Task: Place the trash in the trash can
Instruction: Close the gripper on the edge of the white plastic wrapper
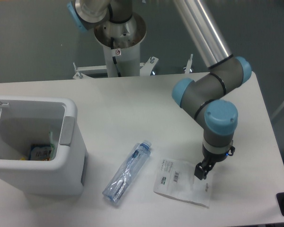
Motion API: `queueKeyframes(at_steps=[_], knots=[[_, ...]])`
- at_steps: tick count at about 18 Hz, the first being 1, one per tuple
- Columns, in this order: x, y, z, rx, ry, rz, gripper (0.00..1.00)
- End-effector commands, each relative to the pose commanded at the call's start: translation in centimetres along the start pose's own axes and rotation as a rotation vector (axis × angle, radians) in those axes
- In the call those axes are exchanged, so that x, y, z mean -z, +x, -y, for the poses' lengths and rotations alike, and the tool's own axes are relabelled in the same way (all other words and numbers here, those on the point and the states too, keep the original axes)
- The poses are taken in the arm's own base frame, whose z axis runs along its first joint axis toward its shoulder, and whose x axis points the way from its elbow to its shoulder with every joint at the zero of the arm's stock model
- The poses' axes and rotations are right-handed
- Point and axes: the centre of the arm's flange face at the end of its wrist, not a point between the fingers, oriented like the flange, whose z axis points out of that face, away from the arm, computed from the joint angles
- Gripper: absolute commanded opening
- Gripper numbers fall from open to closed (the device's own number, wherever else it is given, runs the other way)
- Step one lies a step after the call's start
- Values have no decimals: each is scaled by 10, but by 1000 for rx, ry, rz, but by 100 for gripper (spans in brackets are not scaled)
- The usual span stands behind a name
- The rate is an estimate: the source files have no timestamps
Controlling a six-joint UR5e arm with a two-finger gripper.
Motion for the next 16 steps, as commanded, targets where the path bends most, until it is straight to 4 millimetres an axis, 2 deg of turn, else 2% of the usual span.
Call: queueKeyframes(at_steps=[2,10,16], knots=[[-9,0,1,30,-9,7,100],[-20,3,1,94,-20,16,100],[-25,15,-1,93,-23,19,100]])
